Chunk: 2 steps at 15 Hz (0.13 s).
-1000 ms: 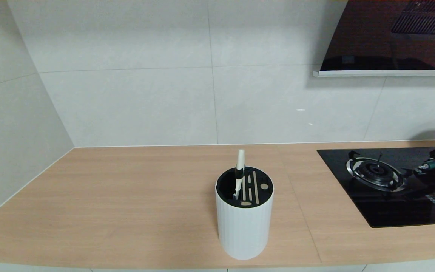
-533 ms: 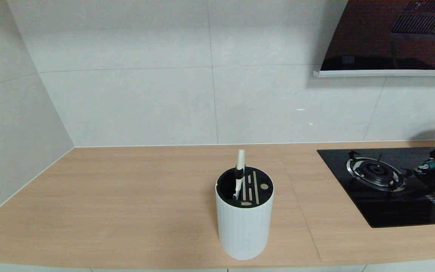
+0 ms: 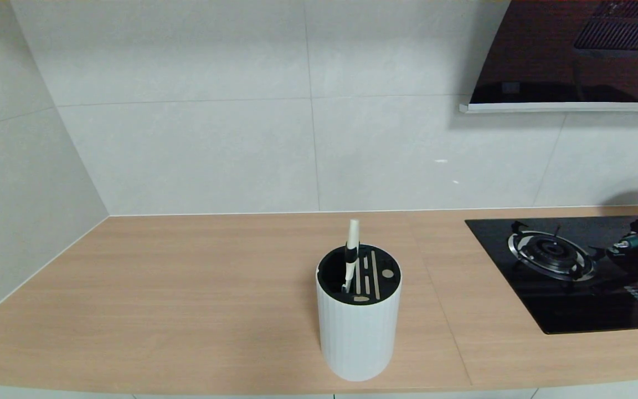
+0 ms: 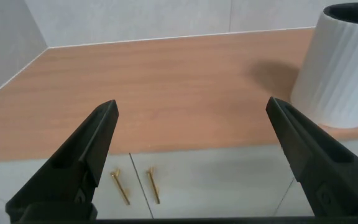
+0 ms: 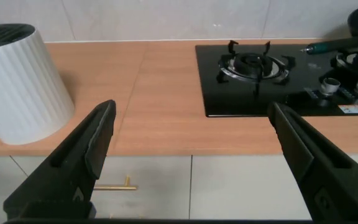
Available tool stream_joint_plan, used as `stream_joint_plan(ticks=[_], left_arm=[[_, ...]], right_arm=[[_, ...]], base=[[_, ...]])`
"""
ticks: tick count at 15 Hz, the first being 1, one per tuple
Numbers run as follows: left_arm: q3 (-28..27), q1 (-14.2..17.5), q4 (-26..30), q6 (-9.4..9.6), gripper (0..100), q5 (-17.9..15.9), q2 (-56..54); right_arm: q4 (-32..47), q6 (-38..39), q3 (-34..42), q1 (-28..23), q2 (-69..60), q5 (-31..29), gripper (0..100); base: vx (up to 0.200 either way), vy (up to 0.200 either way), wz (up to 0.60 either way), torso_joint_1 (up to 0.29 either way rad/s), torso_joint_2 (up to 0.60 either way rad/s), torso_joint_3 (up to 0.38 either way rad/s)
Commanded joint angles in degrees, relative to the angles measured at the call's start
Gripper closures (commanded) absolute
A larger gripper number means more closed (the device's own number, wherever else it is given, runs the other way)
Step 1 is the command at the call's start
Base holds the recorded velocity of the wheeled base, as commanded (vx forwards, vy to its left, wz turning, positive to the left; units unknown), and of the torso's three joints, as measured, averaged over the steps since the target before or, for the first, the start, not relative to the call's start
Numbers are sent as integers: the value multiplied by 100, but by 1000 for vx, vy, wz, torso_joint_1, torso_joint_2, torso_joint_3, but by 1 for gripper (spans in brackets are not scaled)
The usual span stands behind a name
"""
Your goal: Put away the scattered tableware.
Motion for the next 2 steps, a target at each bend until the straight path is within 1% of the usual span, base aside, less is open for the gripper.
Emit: stream_joint_plan(ticks=[1,2], left_arm=[[2,2,4,-25,0,-1,16],[2,2,-5,-17,0,-1,16]], right_arm=[[14,2,0,-2,9,4,0],[14,11,0,-2,9,4,0]], base=[[0,0,0,0,0,0],[0,0,0,0,0,0]])
